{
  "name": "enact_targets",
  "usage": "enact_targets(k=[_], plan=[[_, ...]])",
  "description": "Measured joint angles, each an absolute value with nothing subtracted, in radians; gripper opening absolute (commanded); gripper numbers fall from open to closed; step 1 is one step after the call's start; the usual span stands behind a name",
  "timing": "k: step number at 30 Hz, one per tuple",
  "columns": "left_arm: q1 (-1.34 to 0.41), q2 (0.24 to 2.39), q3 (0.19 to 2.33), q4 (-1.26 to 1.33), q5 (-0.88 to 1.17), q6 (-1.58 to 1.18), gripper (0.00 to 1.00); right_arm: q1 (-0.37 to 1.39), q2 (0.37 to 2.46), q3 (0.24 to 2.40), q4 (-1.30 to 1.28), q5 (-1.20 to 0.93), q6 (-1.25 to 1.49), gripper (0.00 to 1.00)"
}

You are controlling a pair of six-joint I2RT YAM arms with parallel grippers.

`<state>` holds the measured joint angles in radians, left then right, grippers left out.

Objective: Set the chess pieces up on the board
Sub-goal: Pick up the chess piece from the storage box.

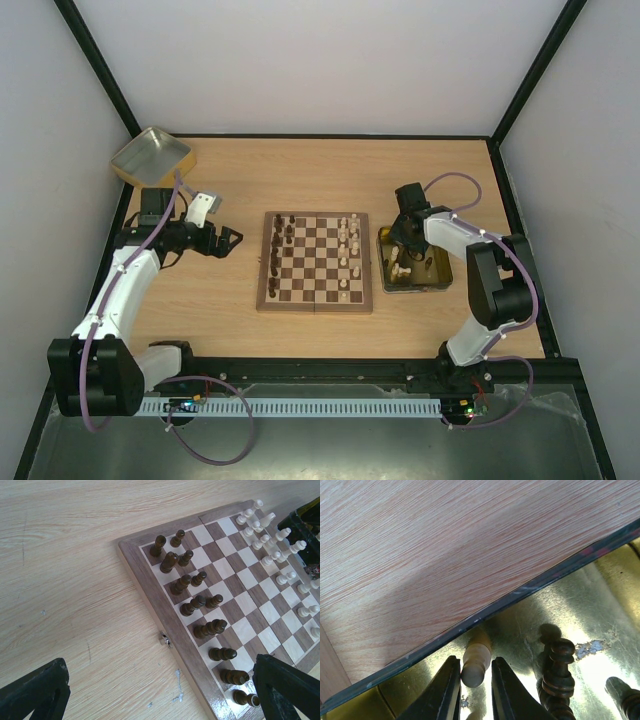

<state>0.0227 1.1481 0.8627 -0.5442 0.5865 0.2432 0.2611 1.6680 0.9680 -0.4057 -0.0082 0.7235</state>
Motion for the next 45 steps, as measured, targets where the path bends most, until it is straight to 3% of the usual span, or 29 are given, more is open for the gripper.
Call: enact_targets(k=[13,37,45], plan=[[0.022,1.148,0.863,-0.544,0.587,0.243,0.99,0.261,1.669,0.968,-0.405,-0.009,0.722,0.03],[0.022,1.148,0.863,-0.544,0.587,0.243,0.99,0.273,1.521,0.967,-0.468,0.049,0.718,0.02],[0.022,1.148,0.863,-0.544,0.586,0.243,0.99,0.461,1.4,0.991,-0.553,0.136,0.735,0.02]])
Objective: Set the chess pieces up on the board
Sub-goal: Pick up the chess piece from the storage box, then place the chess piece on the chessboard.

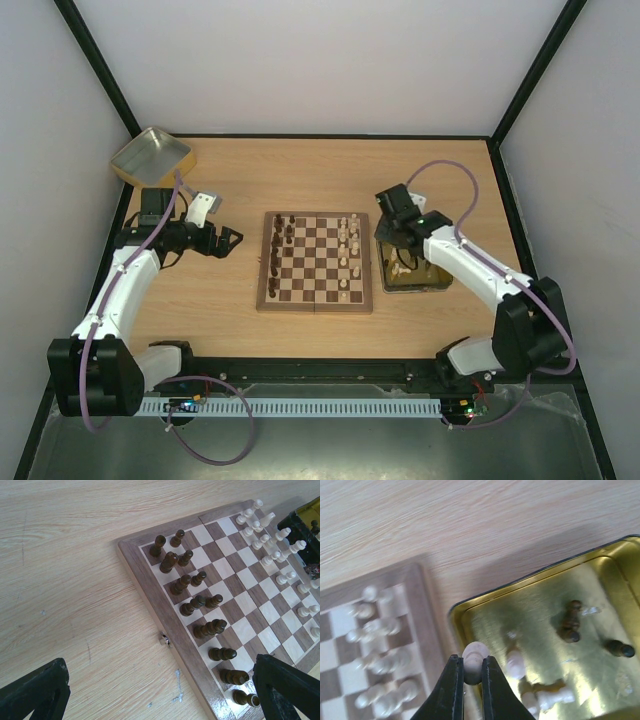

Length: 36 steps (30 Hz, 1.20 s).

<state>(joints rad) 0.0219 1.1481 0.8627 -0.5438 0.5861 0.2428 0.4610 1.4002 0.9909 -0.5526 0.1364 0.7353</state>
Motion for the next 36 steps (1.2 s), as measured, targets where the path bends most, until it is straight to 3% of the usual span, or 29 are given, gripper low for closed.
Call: enact_targets(k=[17,36], plan=[[0.022,1.148,0.863,-0.544,0.582,0.243,0.99,0.817,1.411,1.024,-0.617,0.183,0.825,0.03],[0.022,1.148,0.863,-0.544,0.582,0.243,0.99,0.863,1.518,0.982,-0.562,0.126,0.834,0.03]])
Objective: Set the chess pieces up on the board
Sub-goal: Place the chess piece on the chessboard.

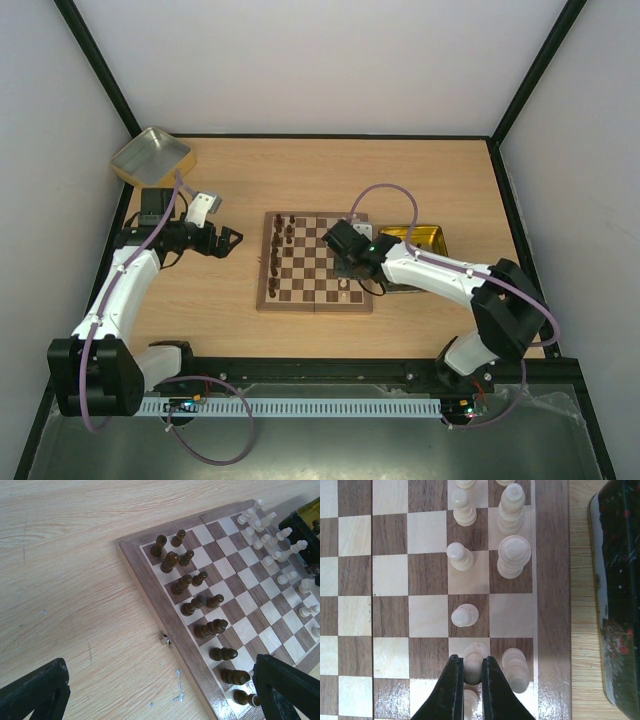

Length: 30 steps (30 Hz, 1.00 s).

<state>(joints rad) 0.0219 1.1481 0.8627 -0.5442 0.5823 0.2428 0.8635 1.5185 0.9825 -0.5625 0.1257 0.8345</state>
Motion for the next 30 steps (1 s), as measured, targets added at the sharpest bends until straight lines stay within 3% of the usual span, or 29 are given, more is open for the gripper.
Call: enact_targets(k=[30], plan=[[0.022,1.148,0.863,-0.544,0.582,0.243,0.99,0.866,1.584,0.973,-0.525,0.07,0.814,0.04]])
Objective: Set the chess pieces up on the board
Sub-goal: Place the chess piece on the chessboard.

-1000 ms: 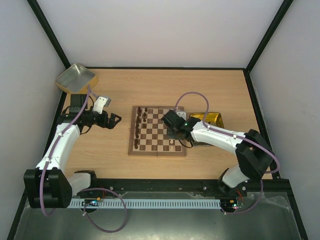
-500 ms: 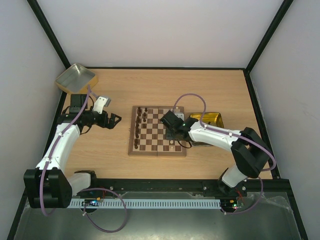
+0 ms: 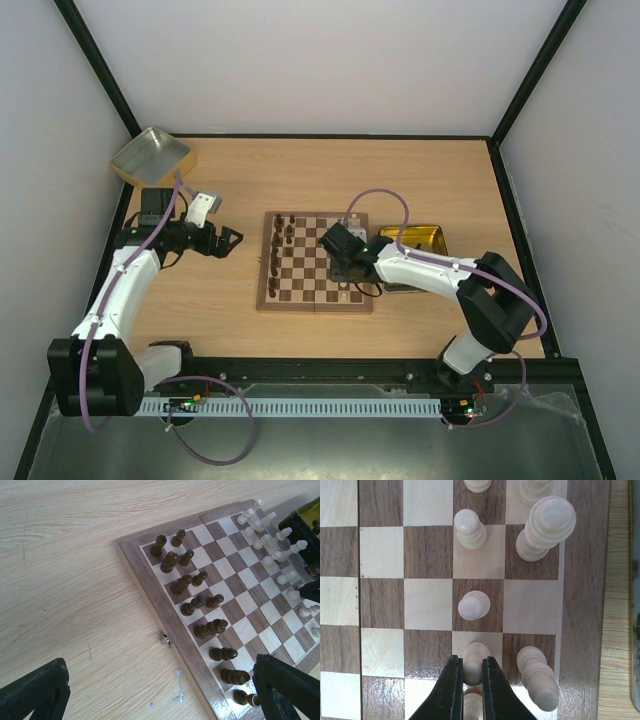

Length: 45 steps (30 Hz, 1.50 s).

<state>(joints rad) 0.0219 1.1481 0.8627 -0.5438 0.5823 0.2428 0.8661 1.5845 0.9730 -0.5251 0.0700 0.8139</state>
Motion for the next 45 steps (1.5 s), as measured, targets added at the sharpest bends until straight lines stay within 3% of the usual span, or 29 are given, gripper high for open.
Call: enact_targets(k=[28,45], plan=[[0.02,1.148,0.863,-0.544,0.582,0.243,0.99,0.867,1.59,0.975,-0.525,0.063,0.812,0.21],[0.016,1.148,0.863,-0.544,0.582,0.243,0.99,0.866,1.536,1.05,-0.596,0.157,0.812,0.23]])
